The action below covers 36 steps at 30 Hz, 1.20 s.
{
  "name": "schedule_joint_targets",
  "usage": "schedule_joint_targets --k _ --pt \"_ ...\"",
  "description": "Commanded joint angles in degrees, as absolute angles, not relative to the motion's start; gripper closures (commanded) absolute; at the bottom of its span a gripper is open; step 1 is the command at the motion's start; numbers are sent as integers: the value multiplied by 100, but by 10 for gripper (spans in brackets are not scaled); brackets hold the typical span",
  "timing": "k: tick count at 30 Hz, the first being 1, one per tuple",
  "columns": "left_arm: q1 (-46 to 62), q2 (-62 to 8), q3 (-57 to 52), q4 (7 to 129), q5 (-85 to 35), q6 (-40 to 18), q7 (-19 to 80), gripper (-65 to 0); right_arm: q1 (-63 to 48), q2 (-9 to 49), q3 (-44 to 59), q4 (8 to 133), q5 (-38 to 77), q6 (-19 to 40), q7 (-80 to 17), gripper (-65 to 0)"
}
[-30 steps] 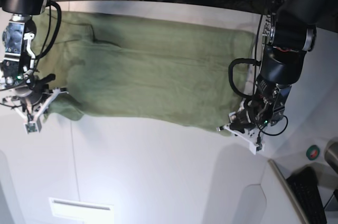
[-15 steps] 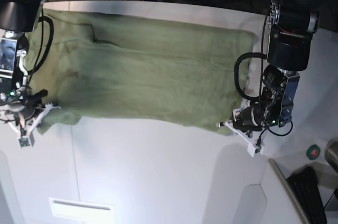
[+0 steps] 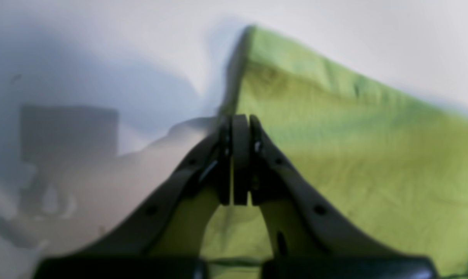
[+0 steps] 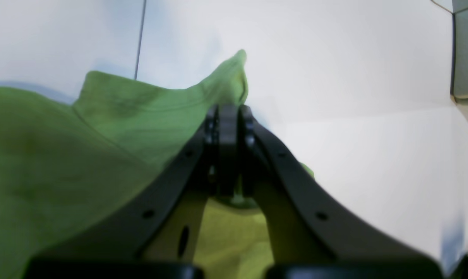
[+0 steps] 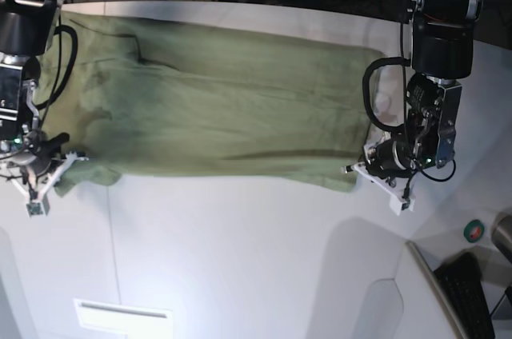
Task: Layout the t-shirt on the table in an organized manner, then fold the t-shirt properly
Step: 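Lift the hem with both grippers and fold it toward the collar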
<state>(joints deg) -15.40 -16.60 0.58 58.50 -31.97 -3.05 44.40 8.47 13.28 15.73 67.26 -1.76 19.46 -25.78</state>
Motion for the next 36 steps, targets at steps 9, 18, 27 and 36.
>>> schedule_joint_targets --k 9,18,27,36 --pt "-1903 -1692 -48 5912 -3240 -330 4330 -61 954 1367 1569 6862 -145 1938 -2475 0" --pt "-2220 -1675 -57 5719 -3240 -330 4286 -627 954 1367 1560 6870 -145 1938 -2475 0" --pt "-3090 -1499 31 3925 -3213 -347 3336 -650 954 1367 1560 6870 -145 1938 -2475 0" --pt "-3969 -1165 1411 2237 -3222 -505 2589 -650 892 1358 1560 7125 -145 1938 -2475 0"
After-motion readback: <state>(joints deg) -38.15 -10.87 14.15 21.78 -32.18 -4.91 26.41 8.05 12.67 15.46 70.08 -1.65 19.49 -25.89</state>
